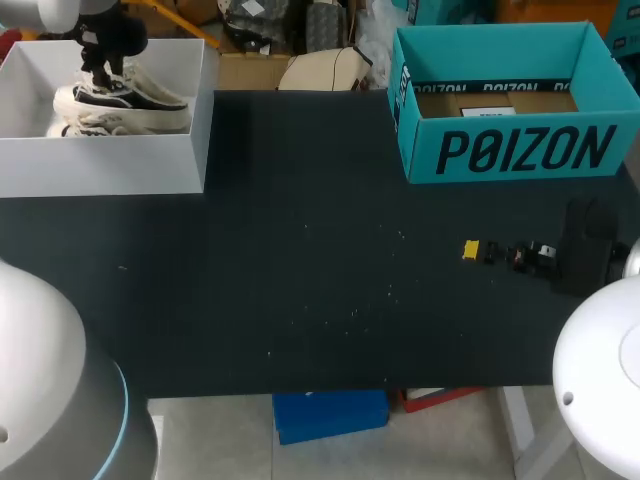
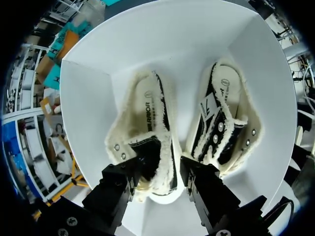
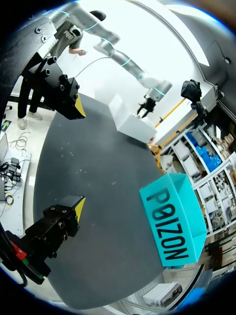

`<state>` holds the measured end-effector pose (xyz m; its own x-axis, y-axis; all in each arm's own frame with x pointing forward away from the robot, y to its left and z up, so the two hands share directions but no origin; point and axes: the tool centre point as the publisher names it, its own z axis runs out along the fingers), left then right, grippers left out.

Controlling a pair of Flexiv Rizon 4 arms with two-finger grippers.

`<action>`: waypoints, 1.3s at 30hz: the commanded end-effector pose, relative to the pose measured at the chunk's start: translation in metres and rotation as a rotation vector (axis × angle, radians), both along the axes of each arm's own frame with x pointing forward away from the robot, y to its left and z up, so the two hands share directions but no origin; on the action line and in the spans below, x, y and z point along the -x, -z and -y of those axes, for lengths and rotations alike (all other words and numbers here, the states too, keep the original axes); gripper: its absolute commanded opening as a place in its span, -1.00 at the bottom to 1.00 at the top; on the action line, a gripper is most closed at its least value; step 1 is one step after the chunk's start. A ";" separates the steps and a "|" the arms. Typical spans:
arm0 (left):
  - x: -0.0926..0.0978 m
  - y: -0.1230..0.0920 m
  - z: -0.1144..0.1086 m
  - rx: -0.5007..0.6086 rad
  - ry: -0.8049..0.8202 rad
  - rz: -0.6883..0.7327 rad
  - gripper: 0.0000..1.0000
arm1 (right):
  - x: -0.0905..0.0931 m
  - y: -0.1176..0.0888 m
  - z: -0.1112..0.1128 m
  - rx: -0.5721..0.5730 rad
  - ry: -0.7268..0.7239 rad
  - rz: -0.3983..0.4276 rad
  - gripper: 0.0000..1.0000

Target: Take the shoe out of the shoebox, open the shoe tongue, remove and reinsert the insole, then place the shoe into the shoebox

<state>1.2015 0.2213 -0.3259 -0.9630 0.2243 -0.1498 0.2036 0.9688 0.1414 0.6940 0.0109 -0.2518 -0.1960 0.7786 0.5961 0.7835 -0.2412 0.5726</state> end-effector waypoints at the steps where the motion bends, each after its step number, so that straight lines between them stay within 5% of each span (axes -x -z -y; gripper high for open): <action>1: 0.000 -0.012 -0.002 -0.029 -0.017 -0.071 0.17 | -0.001 -0.001 0.002 -0.002 -0.007 -0.011 1.00; 8: 0.017 -0.043 -0.020 -0.096 -0.054 -0.091 0.52 | -0.001 -0.001 0.002 -0.002 -0.007 -0.011 1.00; 16: 0.040 -0.069 -0.038 -0.047 -0.069 -0.075 0.86 | -0.001 -0.001 0.002 -0.002 -0.007 -0.011 1.00; 27: 0.067 -0.077 -0.057 -0.053 -0.103 -0.064 0.96 | -0.001 -0.001 0.002 -0.002 -0.007 -0.011 1.00; 39: 0.052 -0.061 -0.057 -0.065 -0.084 -0.055 1.00 | -0.001 -0.001 0.002 -0.002 -0.007 -0.011 1.00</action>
<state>1.1439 0.2784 -0.2566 -0.9854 0.1496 -0.0816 0.1315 0.9721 0.1942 0.6940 0.0109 -0.2518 -0.1960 0.7786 0.5961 0.7835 -0.2412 0.5726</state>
